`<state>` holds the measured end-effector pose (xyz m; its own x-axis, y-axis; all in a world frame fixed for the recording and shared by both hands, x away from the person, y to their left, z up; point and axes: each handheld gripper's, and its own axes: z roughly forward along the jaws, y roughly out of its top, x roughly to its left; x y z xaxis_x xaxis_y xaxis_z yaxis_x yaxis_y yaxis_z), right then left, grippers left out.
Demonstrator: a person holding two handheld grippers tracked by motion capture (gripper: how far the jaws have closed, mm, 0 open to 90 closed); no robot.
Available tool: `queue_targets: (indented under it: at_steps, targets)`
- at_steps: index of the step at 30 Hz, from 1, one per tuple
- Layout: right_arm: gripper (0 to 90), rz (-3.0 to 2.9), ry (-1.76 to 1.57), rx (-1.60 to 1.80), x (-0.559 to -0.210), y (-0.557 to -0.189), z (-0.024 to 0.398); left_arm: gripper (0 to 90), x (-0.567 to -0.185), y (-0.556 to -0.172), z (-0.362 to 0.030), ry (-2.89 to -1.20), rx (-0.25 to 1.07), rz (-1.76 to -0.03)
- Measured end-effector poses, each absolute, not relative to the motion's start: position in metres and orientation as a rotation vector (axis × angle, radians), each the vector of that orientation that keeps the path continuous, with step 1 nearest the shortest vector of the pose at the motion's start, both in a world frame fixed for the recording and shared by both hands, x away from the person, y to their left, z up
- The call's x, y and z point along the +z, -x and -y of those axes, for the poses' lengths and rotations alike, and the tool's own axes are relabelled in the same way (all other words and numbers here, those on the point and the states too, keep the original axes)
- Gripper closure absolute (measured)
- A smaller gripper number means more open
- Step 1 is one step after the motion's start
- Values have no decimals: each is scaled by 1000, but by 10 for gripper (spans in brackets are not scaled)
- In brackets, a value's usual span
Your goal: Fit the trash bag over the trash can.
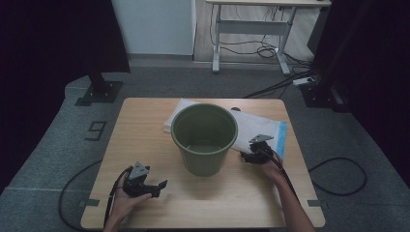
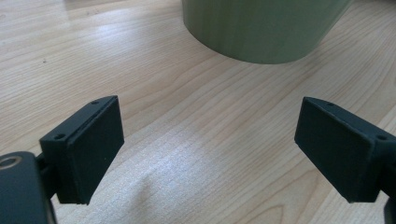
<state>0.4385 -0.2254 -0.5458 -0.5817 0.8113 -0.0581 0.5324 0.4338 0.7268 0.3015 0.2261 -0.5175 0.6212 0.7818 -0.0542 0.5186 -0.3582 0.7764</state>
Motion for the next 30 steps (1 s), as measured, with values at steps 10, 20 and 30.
queue_targets:
  at_steps: [10,20,30]
  targets:
    - [887,-2251,-1211,940,-541,-426,243,125,-520,-305,-226,-2039,428,-1048]
    - [888,-2162,-1244,1016,-535,-353,281,138,-516,-307,-224,-2008,415,-1012]
    - [888,-2116,-1335,998,-537,-295,325,141,-518,-309,-221,-2018,409,-1011]
